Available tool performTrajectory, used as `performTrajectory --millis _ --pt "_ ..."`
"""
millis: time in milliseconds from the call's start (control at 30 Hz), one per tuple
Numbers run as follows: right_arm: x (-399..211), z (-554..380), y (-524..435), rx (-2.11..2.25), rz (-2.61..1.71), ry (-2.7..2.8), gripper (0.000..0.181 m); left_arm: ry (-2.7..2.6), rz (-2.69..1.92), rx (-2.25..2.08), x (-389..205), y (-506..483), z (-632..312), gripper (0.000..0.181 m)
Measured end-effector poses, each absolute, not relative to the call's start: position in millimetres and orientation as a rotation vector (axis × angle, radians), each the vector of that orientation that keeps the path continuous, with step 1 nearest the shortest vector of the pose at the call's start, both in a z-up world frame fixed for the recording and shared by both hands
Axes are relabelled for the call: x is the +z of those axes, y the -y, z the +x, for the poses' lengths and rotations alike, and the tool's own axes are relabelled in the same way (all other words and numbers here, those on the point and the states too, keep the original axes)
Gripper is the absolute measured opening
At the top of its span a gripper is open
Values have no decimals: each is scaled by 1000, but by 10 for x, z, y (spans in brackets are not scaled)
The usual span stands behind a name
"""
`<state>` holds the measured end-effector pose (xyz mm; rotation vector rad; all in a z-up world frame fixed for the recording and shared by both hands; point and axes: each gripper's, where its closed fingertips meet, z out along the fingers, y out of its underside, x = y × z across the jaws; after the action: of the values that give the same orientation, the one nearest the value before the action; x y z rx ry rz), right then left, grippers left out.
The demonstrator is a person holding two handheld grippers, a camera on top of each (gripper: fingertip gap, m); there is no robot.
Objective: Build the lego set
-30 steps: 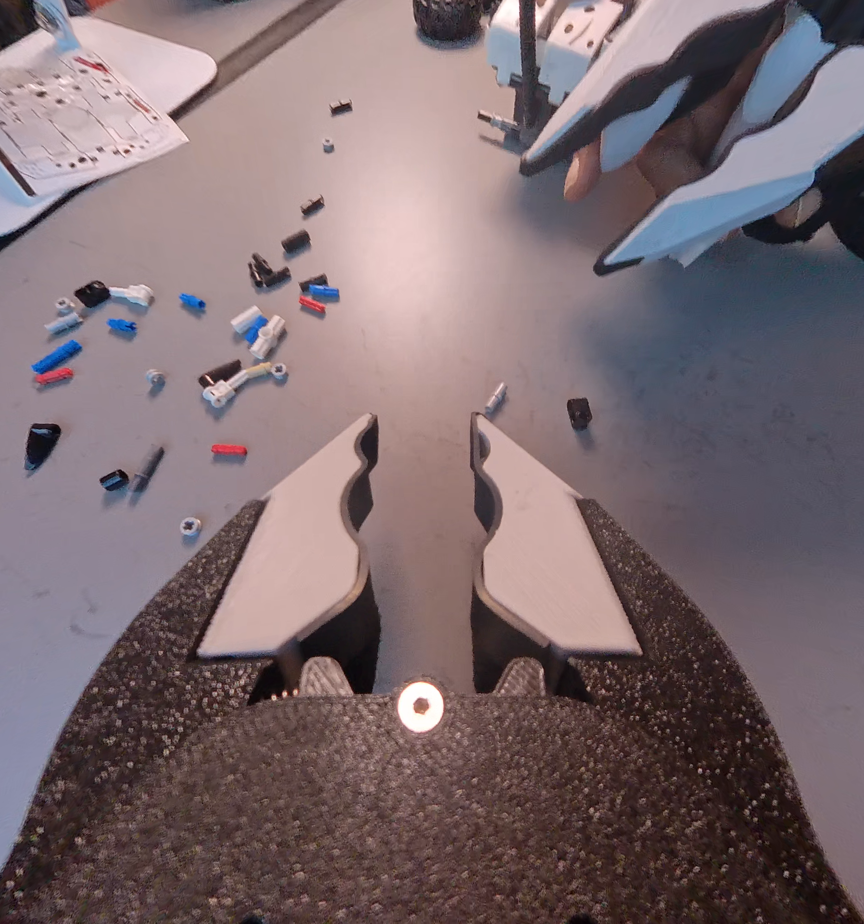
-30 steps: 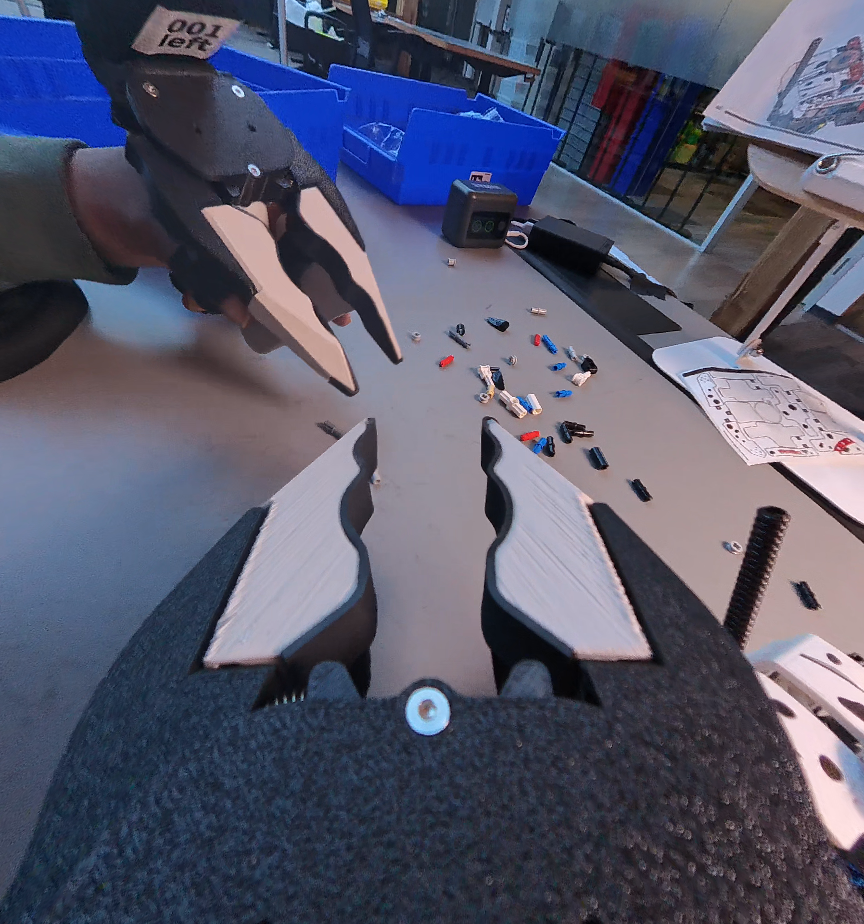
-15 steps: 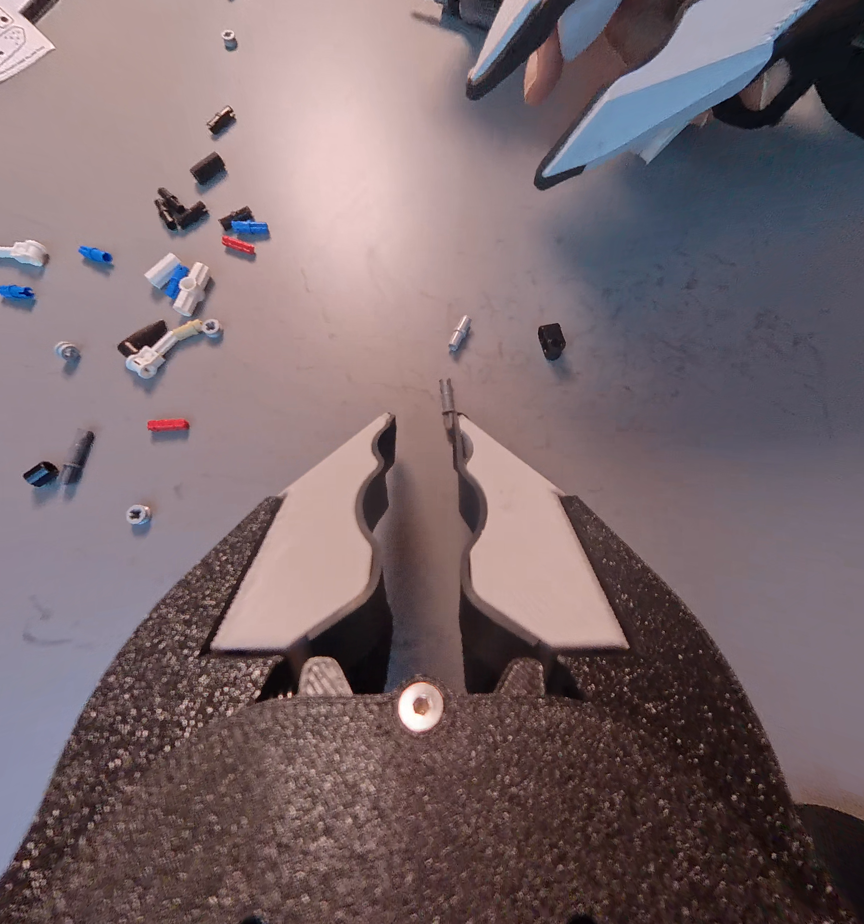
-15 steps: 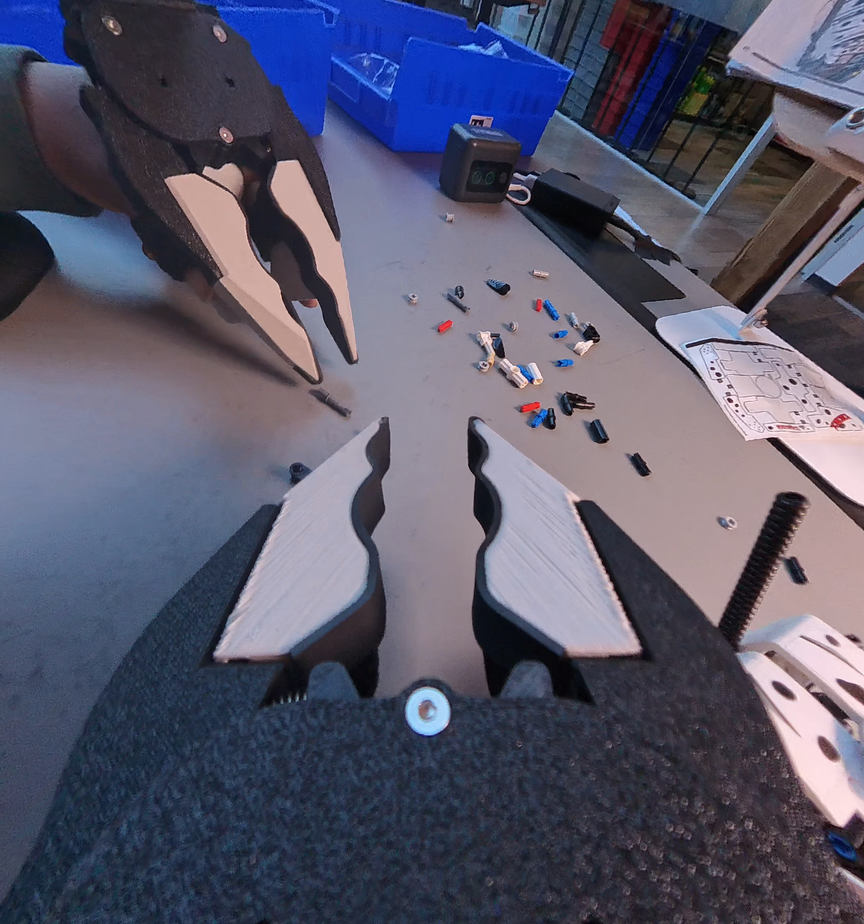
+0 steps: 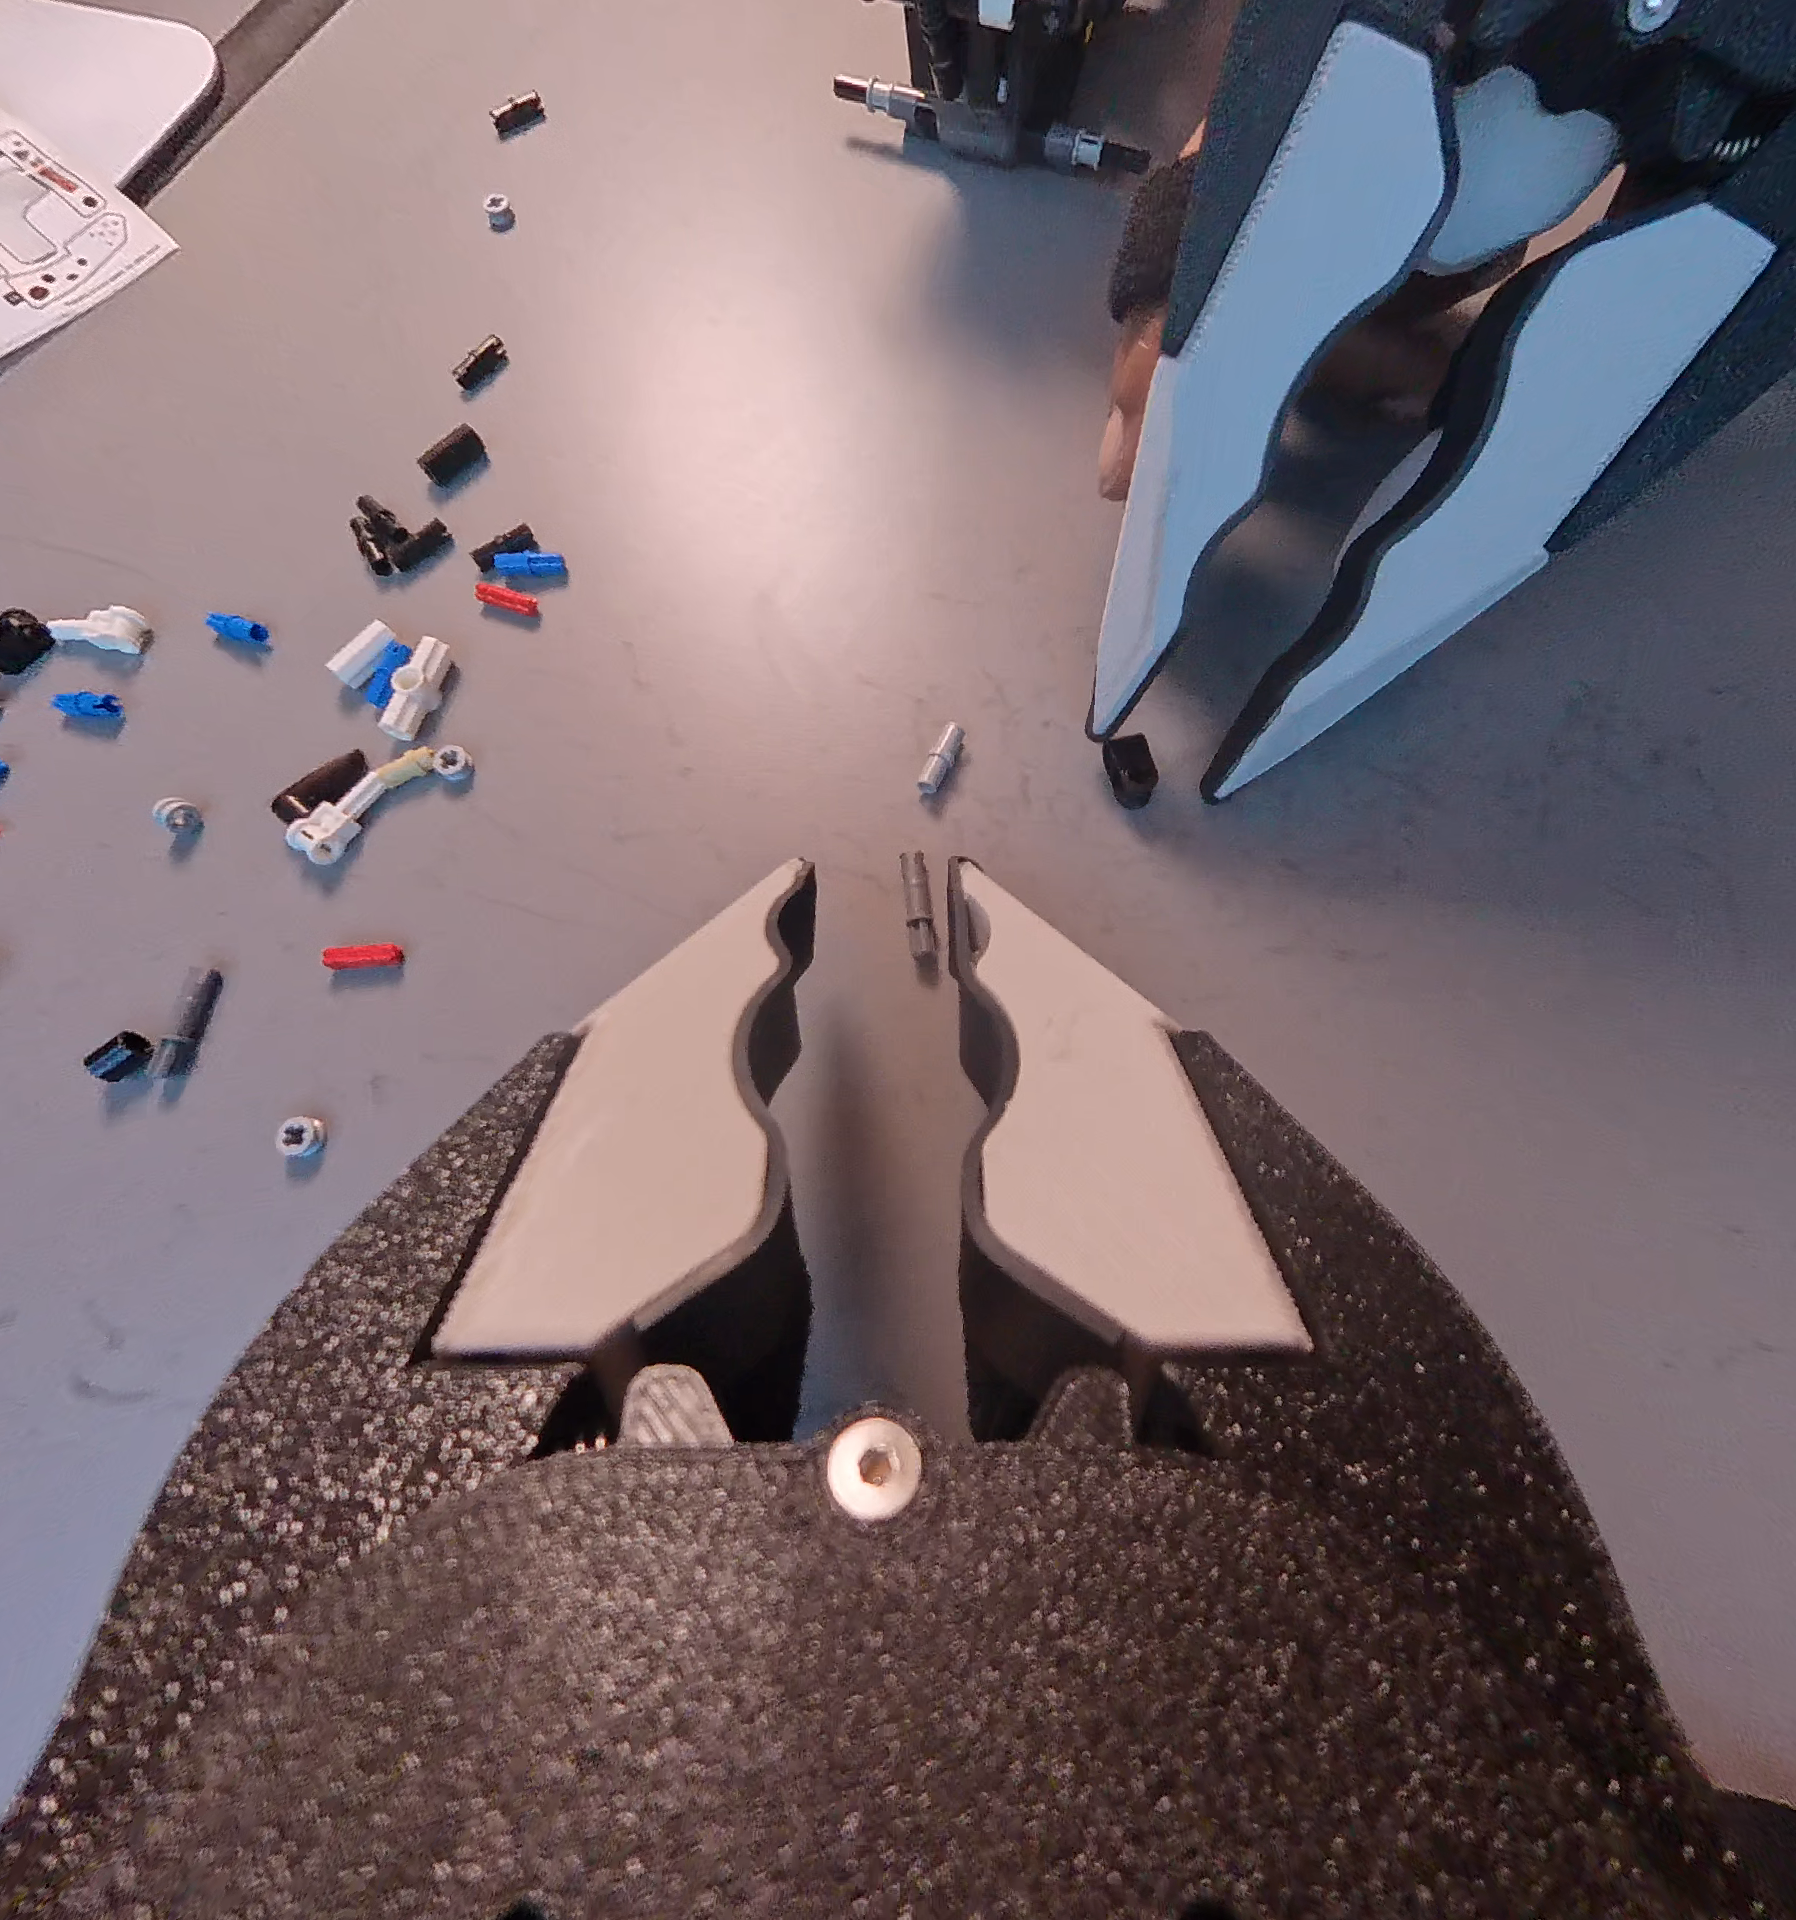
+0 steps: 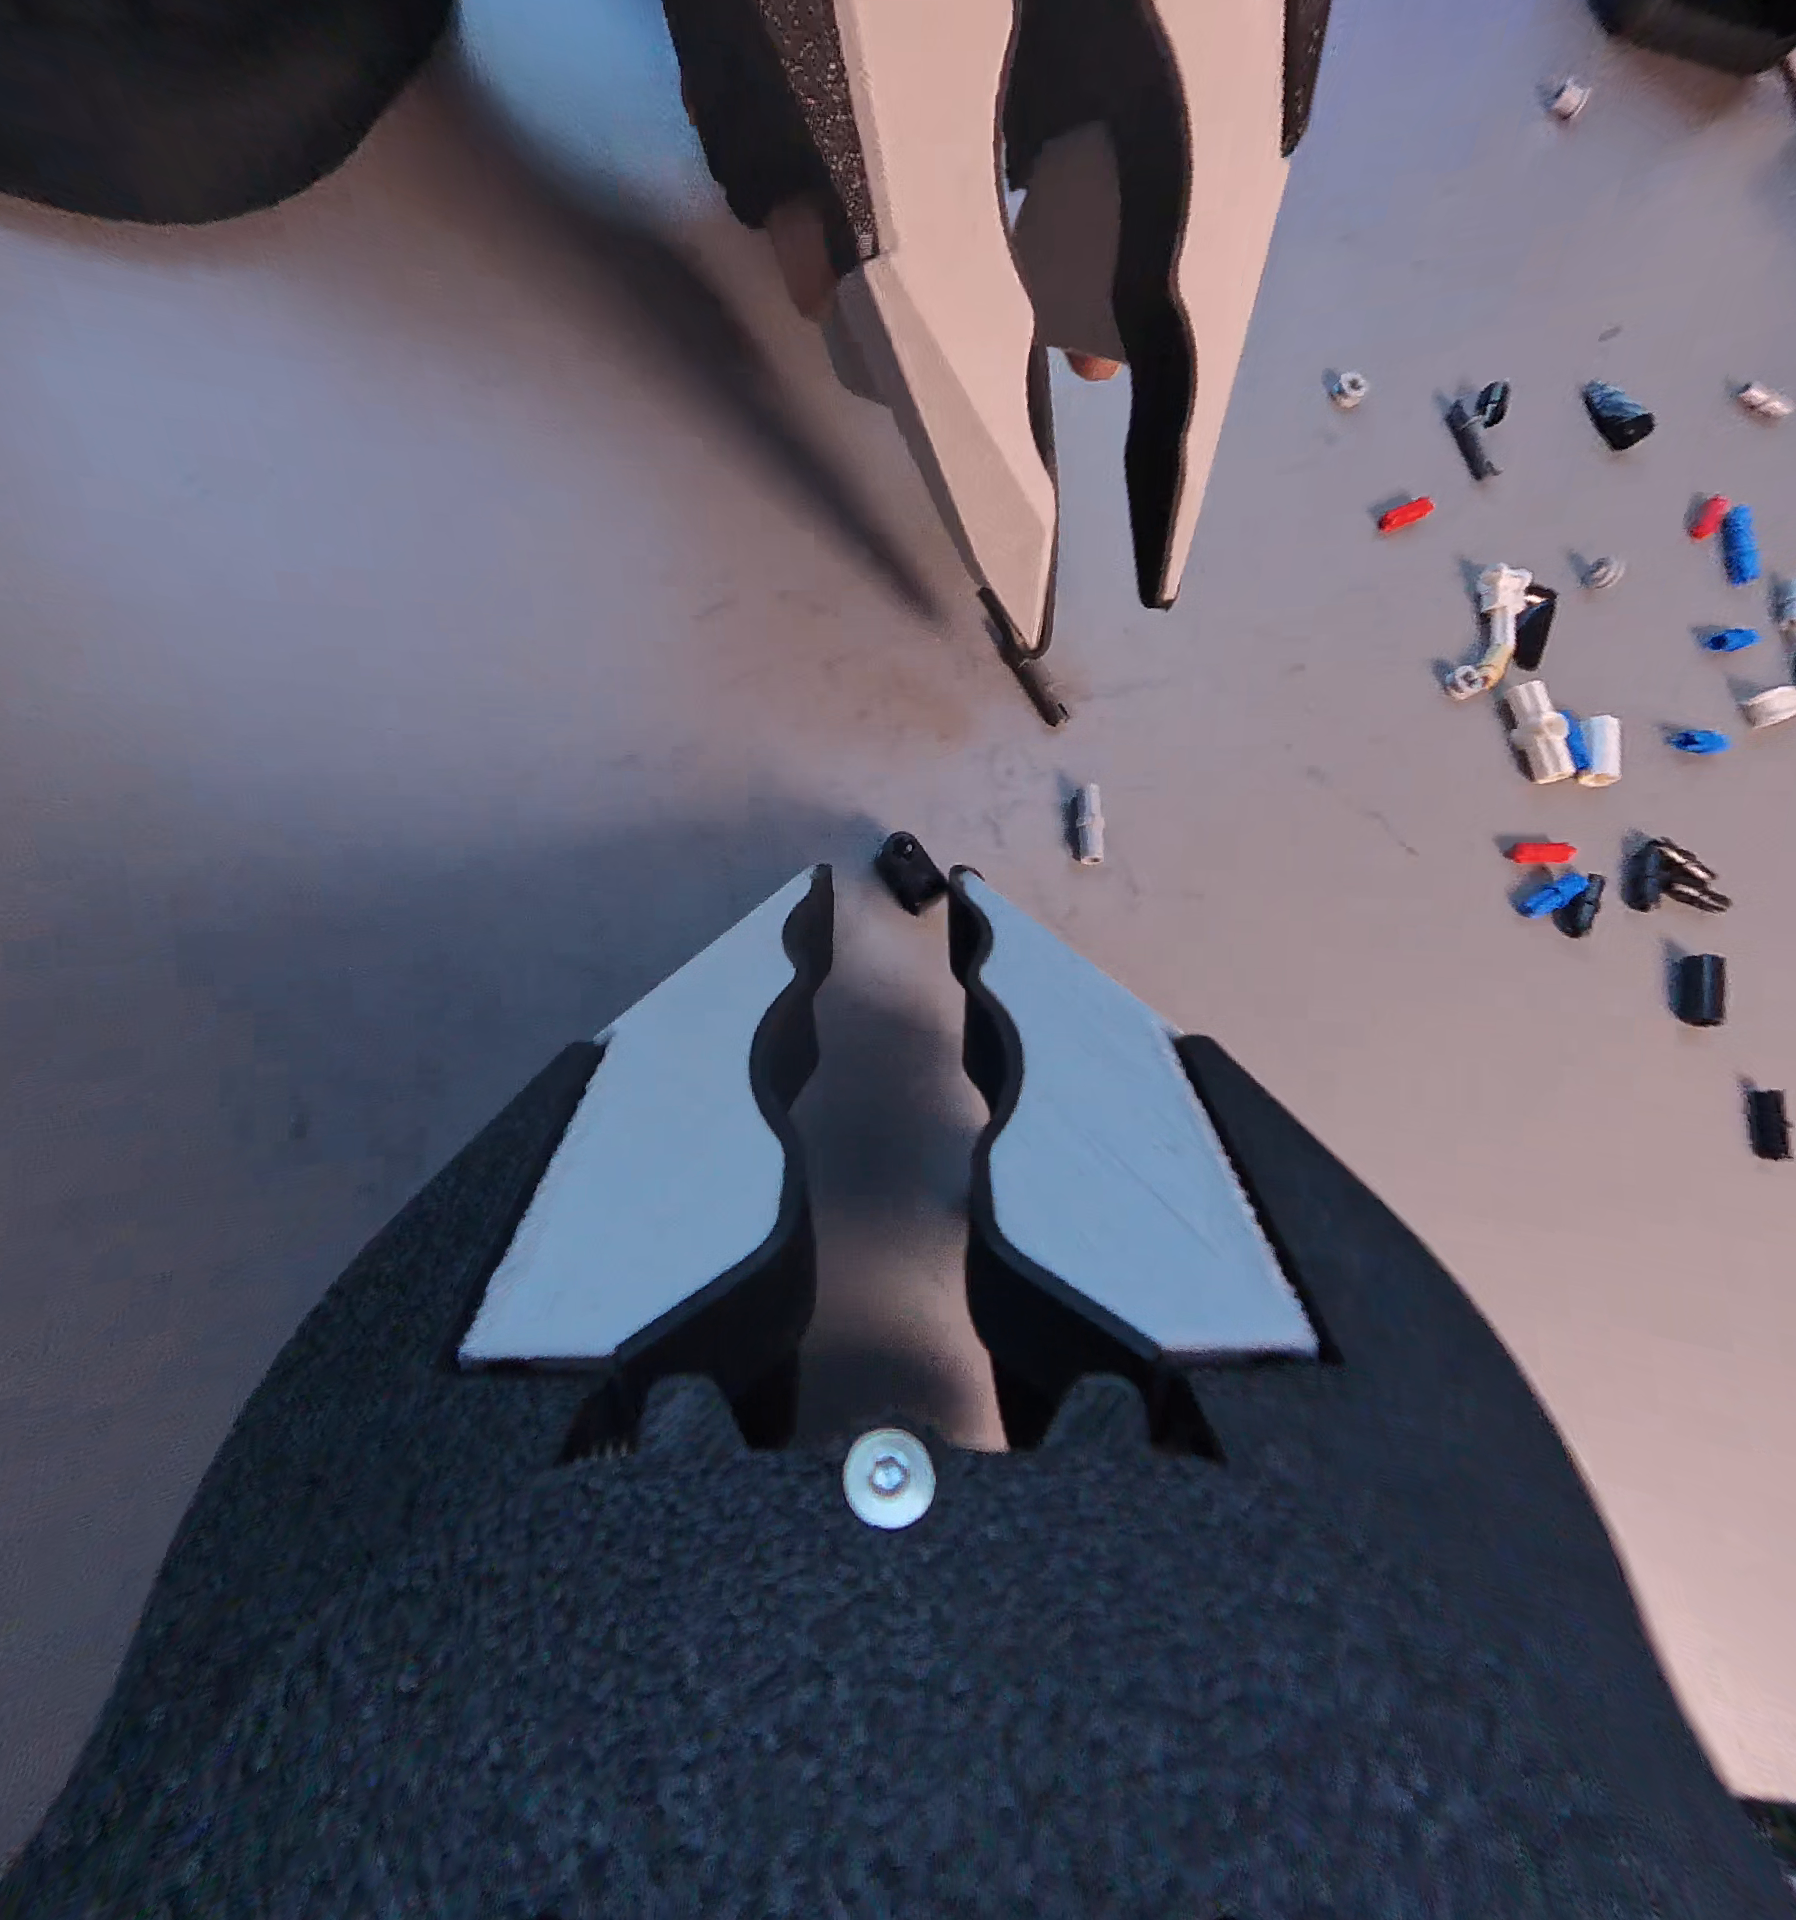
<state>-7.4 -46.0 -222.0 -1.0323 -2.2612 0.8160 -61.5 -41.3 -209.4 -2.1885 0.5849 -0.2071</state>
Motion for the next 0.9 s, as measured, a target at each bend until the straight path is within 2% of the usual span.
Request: performTrajectory --millis 100,167,367,633,767,900 --pt "-2239 -73 464 842 -1100 2337 20 -569 -2173 -228 -2082 393 -599 25" --pt "-2250 -40 513 836 -1073 2384 7 -560 -2161 -269 -2061 394 -560 25" --pt "-2179 -56 531 856 -1035 2251 7 -529 -2097 -435 -1916 413 -404 25" --pt "-1418 -226 273 1002 -903 1745 7 -333 -1847 -833 -1395 429 -283 34" --pt "-1229 -208 252 938 -783 1649 7 -256 -1691 -1032 -1117 476 -249 35" --pt "-1133 -185 294 852 -676 1622 7 -220 -1688 -1091 -1124 463 -229 34"
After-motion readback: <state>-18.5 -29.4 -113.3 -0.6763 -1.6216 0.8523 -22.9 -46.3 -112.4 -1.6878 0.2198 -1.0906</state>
